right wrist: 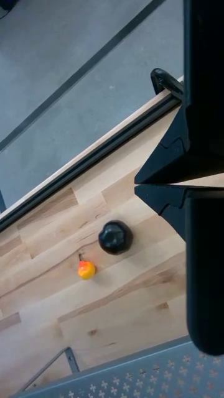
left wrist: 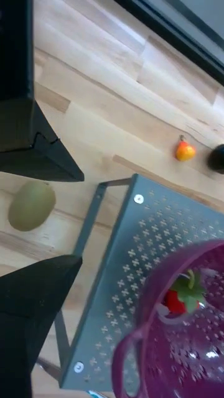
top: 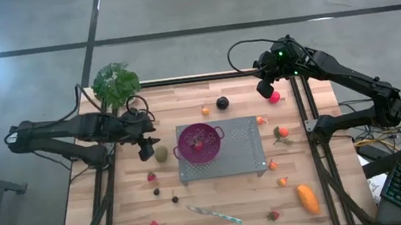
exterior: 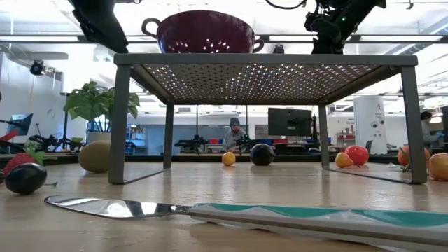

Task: Pick & Place Fruit
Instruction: Put the blackberry into the purple strainer bowl

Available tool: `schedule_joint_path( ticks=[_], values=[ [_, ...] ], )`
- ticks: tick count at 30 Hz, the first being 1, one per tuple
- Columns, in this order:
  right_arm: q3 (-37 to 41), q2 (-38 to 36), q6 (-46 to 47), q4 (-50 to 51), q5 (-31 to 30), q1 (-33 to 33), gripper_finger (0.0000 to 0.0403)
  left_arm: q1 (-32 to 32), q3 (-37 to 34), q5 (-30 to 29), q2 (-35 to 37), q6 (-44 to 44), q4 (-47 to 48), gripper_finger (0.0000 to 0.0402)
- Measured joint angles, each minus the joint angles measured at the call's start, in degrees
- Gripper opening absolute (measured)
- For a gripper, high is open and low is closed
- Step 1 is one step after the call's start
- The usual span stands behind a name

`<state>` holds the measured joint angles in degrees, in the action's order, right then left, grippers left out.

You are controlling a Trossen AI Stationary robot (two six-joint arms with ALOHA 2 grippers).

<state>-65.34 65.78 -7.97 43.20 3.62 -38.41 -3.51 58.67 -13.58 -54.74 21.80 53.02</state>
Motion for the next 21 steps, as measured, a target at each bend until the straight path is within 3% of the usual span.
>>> schedule_joint_path(
  ticks=[21],
  values=[
    [0.0, 0.0, -0.2, 1.4, -0.1, 0.0, 0.0008, -3.9, -7.1, 3.5, -0.2, 13.0, 6.8, 0.0206]
  ],
)
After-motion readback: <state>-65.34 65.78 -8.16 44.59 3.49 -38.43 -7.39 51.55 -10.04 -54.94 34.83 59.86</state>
